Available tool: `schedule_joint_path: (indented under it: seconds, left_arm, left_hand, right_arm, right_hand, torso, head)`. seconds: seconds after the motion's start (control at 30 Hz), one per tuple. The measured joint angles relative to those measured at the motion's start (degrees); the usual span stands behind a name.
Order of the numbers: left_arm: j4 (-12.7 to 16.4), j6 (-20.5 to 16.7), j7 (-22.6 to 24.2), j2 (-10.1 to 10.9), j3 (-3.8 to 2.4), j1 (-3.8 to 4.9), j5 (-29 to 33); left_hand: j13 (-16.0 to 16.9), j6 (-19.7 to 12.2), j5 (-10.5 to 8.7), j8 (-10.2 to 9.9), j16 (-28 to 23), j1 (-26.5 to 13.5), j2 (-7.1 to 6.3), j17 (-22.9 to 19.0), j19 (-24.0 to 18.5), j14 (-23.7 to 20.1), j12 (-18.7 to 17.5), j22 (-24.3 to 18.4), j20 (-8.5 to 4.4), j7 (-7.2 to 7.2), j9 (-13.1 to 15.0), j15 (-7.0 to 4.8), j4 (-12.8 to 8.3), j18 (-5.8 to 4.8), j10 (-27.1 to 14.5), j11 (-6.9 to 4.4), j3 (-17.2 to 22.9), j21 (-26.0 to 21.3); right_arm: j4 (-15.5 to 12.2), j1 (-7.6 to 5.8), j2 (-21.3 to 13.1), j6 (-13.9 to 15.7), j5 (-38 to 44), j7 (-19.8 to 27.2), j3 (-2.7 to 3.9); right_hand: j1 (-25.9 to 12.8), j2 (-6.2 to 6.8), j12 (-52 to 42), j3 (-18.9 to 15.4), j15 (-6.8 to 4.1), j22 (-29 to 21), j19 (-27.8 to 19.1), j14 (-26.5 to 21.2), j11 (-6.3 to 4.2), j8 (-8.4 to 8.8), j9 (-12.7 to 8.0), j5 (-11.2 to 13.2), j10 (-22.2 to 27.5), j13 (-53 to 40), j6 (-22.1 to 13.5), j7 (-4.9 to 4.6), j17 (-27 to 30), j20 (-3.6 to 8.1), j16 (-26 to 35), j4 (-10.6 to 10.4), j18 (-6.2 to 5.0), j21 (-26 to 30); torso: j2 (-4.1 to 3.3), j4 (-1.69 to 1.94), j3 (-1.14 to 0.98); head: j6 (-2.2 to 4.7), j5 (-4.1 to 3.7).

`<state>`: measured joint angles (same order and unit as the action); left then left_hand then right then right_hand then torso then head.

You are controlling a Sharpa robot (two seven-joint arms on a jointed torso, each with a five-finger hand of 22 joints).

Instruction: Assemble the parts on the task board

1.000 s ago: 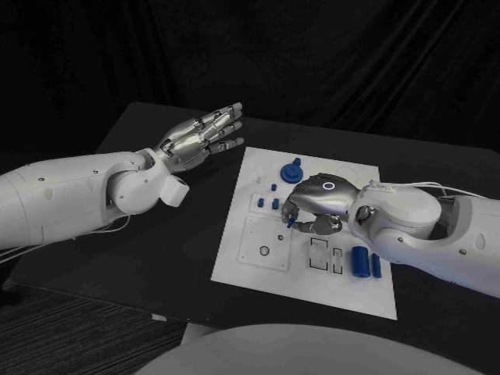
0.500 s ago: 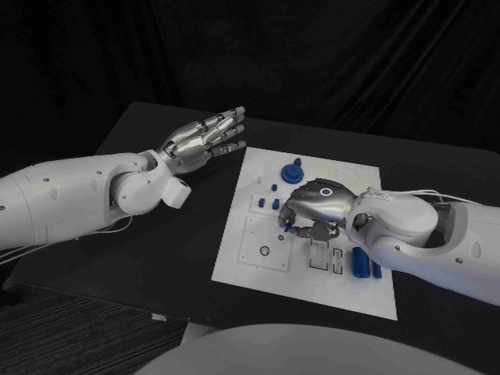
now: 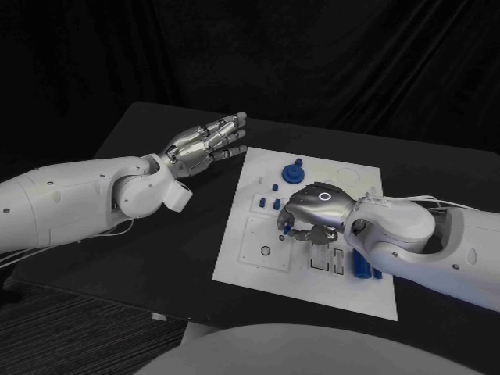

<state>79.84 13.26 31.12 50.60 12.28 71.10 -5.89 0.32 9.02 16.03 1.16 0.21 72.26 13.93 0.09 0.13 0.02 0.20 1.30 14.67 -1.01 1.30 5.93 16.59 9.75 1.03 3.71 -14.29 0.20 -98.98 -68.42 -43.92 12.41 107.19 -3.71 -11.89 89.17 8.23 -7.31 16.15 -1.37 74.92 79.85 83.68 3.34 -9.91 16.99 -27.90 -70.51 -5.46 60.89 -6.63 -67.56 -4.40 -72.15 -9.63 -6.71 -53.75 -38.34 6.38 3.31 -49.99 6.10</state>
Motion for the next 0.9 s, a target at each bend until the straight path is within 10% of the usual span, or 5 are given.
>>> schedule_joint_path:
  seconds: [0.9]
  left_arm:
    - [-0.19,0.54,-0.63,-0.29,-0.01,-0.50,0.00]
  left_hand:
    - [-0.01,0.51,0.00,0.00,0.00,0.23,0.23,-0.04,0.00,0.00,0.19,0.14,0.41,0.51,0.05,0.42,0.00,0.00,0.00,0.00,0.00,0.00]
  right_arm:
    - [0.77,2.07,0.72,1.34,1.01,-0.66,0.04]
  right_hand:
    - [0.00,0.00,0.08,0.16,0.00,-0.01,0.00,0.00,-0.20,0.23,-0.16,0.04,-0.20,0.08,-0.20,-0.20,0.35,0.00,0.00,0.16,0.00,0.01]
  torso:
    - [-0.10,-0.10,-0.16]
  head:
    - [0.00,0.33]
